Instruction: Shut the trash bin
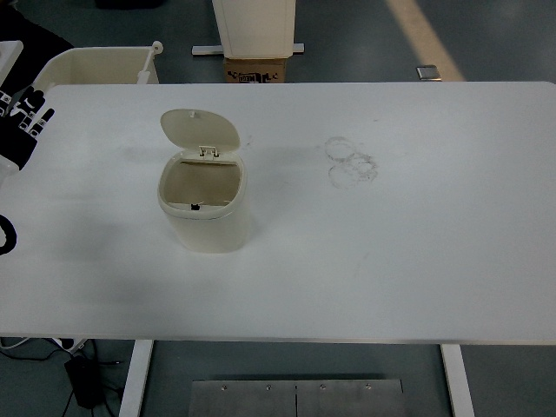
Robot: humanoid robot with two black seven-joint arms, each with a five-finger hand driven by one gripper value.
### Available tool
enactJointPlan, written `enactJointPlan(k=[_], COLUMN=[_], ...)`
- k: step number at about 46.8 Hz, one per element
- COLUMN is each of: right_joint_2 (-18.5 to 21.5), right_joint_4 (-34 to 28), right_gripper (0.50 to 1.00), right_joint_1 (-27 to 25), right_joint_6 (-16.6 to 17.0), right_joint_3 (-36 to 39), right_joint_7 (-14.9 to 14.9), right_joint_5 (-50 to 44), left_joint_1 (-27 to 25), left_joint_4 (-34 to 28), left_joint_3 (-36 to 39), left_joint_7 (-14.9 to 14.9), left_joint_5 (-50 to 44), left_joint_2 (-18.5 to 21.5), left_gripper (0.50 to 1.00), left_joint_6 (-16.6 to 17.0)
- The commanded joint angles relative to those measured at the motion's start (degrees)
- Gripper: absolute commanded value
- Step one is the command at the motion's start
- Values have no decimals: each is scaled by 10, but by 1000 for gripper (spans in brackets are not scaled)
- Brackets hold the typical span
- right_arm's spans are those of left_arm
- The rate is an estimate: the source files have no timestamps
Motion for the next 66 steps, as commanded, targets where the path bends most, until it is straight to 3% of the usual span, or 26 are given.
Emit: enactJointPlan(k=[1, 21, 37, 46, 53, 60, 66], right_joint_2=[0, 0, 0, 0, 0, 0, 0], right_joint_4=[0, 0, 0, 0, 0, 0, 0], right_gripper=[991, 991, 991, 991, 991, 991, 991], right_joint_1=[0, 3, 3, 4, 4, 4, 4], right_joint_6=[0, 0, 1, 0, 0, 1, 0], right_joint_3=[-1, -1, -1, -1, -1, -1, -1], right_joint_7=[0, 0, 0, 0, 0, 0, 0], right_joint_5=[0, 0, 0, 0, 0, 0, 0], left_joint_1=[1, -3, -42, -56, -55, -70, -110], left_joint_4=[-1, -1, -12, -97, -212, -293, -334], left_joint_3=[1, 3, 5, 6, 14, 31, 76], left_joint_7=[0, 3, 15, 60, 65, 67, 90], left_joint_5=[0, 1, 3, 3, 3, 3, 4], left_joint_2=[-1, 0, 5, 37, 87, 131, 155], left_gripper=[1000, 1000, 1000, 1000, 1000, 1000, 1000], left_joint_6=[3, 35, 79, 140, 206, 223, 222])
